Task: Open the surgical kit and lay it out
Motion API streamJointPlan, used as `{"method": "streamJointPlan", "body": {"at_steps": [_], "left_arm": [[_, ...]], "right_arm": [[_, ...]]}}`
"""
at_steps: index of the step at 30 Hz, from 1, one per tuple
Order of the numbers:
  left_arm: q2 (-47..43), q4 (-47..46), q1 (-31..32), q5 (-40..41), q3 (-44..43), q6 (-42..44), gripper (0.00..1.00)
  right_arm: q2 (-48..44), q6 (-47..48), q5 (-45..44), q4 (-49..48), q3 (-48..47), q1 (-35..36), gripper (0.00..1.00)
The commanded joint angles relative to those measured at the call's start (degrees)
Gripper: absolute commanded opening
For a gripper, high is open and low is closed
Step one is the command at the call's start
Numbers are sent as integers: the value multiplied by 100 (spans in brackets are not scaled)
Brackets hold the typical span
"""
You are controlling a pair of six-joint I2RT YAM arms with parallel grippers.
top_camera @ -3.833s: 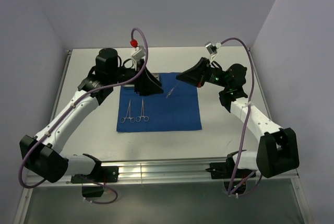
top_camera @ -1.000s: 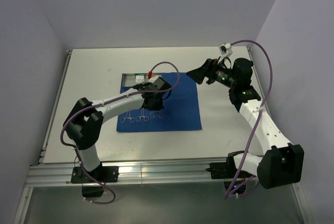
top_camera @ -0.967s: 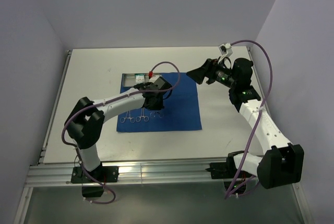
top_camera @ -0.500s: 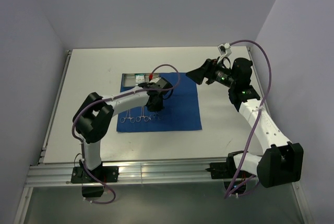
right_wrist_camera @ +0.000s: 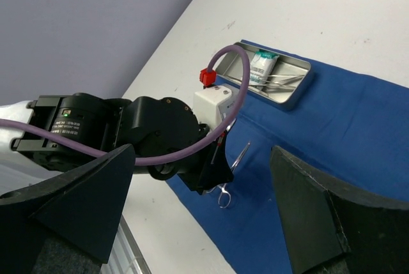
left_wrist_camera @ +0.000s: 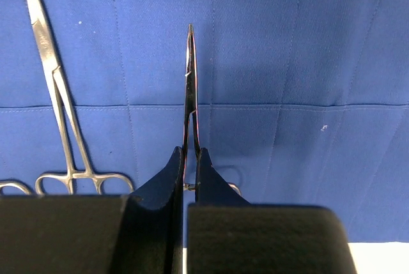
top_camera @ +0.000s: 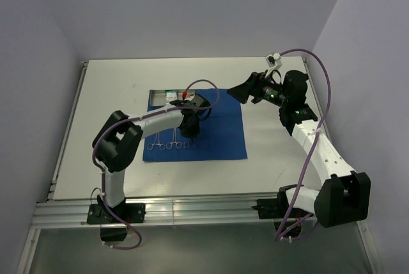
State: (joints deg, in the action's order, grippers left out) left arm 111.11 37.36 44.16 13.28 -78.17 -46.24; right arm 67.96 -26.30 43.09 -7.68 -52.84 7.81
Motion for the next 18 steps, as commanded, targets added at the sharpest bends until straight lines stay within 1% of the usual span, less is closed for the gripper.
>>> {"method": "streamJointPlan", "body": {"at_steps": [1, 4, 7, 10, 14, 18], "left_arm": [[16, 8, -4, -97, -225, -87, 2], [33, -27, -4, -115, -190, -70, 4], [86, -19, -22, -115, -233, -69, 5], [139, -19, -22, -150, -269, -52, 8], [209, 16, -30, -177, -278, -52, 15], [253, 25, -30, -168, -278, -69, 15]], "right_arm": [[15, -33, 121, -278, -60, -52, 93], [6, 20, 147, -225, -69, -52, 93], [6, 3, 156, -225, -51, -52, 93], [15, 3, 165, -225, -69, -52, 93], [33, -6, 182, -225, -95, -52, 93], [41, -24, 191, -251, -86, -52, 93]]}}
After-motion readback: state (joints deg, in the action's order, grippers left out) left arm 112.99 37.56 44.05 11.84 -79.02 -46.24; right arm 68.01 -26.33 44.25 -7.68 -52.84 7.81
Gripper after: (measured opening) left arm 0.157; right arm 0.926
